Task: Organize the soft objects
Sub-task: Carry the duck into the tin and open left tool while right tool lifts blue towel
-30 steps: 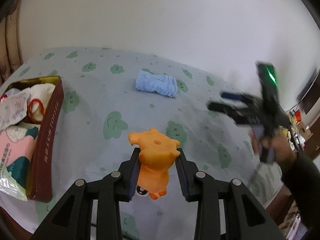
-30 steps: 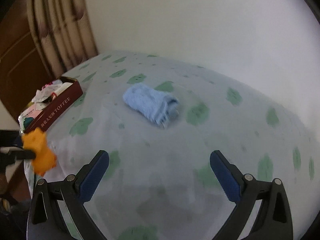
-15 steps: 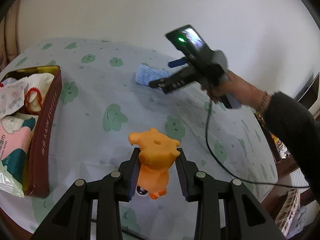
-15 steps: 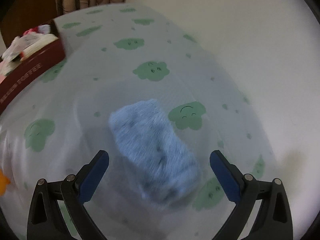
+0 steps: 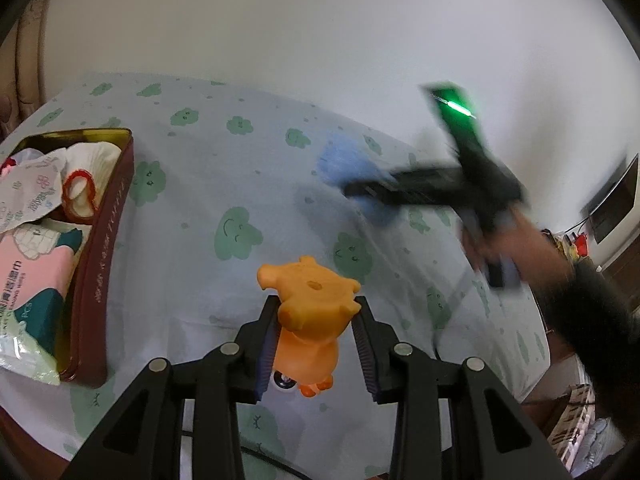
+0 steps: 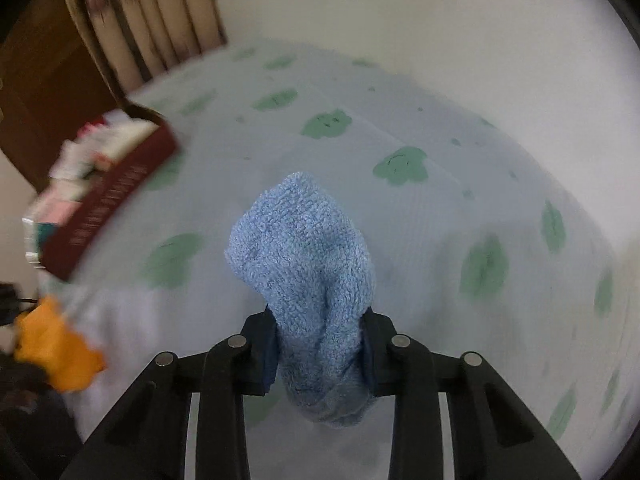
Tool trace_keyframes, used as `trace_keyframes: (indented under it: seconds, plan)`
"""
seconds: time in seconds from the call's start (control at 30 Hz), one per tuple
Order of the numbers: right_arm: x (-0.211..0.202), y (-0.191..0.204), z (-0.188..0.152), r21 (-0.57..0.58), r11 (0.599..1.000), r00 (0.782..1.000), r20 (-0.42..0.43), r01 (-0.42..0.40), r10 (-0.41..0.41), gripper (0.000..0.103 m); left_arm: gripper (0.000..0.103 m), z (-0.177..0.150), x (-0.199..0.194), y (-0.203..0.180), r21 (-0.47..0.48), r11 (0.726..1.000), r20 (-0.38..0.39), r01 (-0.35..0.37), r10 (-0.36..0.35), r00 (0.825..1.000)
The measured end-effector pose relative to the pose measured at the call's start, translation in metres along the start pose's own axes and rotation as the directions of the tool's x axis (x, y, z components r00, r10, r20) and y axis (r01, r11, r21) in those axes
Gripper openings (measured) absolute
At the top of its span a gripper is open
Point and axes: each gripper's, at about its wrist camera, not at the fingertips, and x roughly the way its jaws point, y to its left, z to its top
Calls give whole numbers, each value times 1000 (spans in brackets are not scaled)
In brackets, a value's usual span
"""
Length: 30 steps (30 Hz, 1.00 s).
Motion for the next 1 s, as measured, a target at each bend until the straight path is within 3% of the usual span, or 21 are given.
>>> trace_keyframes:
  seconds: [0.13, 0.33, 0.53, 0.7, 1.0]
  plan:
    - [-42, 13, -71, 177, 983, 993, 111, -53, 33, 30, 36, -5, -11, -2, -12, 1000, 10, 7, -7, 1000]
    - [-51, 21, -149, 349, 936, 989, 149, -38, -16, 30, 36, -16, -37, -12, -6, 1000, 40, -1, 1, 999]
    - [-52, 17, -155, 365, 931, 985, 165, -24, -39, 29, 36, -17, -73, -7, -35, 999, 73, 6, -3, 997]
    - [-48, 18, -157, 387, 922, 984, 171, -21, -49, 30, 36, 2, -107, 20, -65, 997, 102, -36, 42, 994]
    - [-48, 17, -162, 411, 911, 982, 184, -34, -47, 30, 36, 53, -99, 89, -95, 981, 81, -171, 179, 981]
